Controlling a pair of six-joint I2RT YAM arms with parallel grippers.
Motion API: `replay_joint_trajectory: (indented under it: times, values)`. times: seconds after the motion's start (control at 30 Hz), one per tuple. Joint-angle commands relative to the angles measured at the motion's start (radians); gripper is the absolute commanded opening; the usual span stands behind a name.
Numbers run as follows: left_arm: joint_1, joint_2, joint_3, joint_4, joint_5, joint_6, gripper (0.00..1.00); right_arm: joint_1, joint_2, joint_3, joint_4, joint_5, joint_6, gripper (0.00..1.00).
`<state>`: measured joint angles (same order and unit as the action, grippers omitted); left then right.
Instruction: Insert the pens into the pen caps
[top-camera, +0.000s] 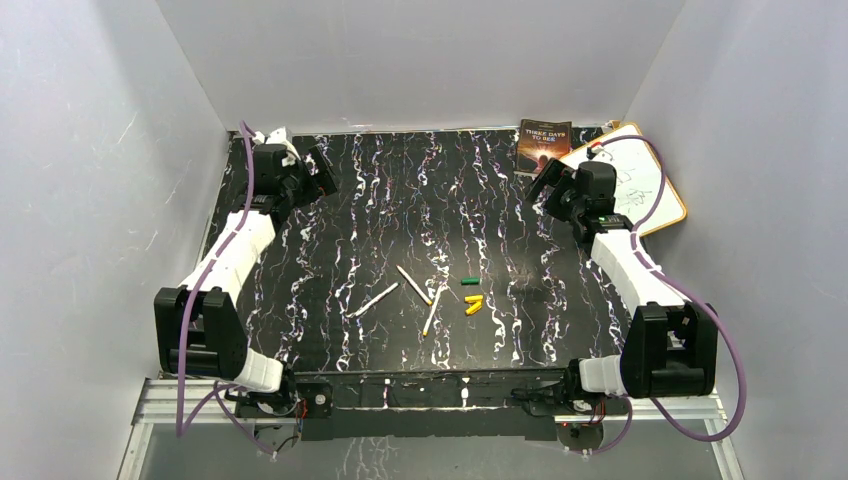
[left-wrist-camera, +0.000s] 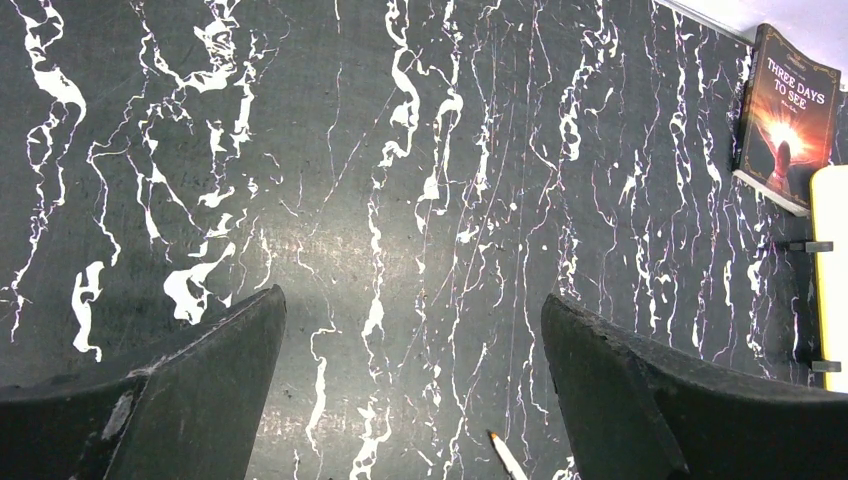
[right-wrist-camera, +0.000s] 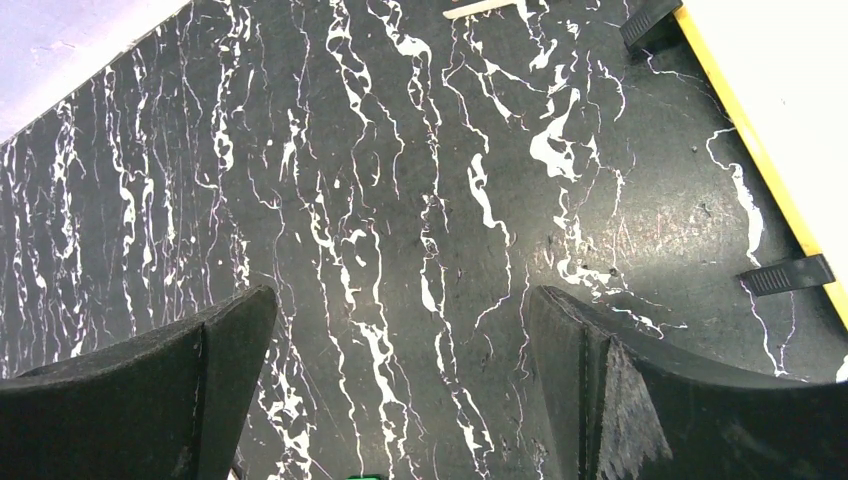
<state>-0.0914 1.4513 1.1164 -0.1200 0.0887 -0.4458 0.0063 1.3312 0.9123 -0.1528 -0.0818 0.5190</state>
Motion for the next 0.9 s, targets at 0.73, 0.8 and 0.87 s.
replay_joint_trajectory:
  times: [0.73, 0.8, 0.87]
  values:
    - [-0.209, -0.040, -0.014, -0.118, -0.071, 0.058, 0.71, 0.299, -0.055, 0.052, -0.021, 0.059, -0.088, 0.59]
    - [-0.214, -0.046, -0.036, -0.124, -0.085, 0.059, 0.71, 0.473, -0.059, 0.079, -0.072, 0.237, -0.140, 0.65]
    - [-0.214, -0.050, -0.040, -0.140, -0.113, 0.072, 0.71, 0.623, -0.076, 0.078, -0.084, 0.394, -0.179, 0.67]
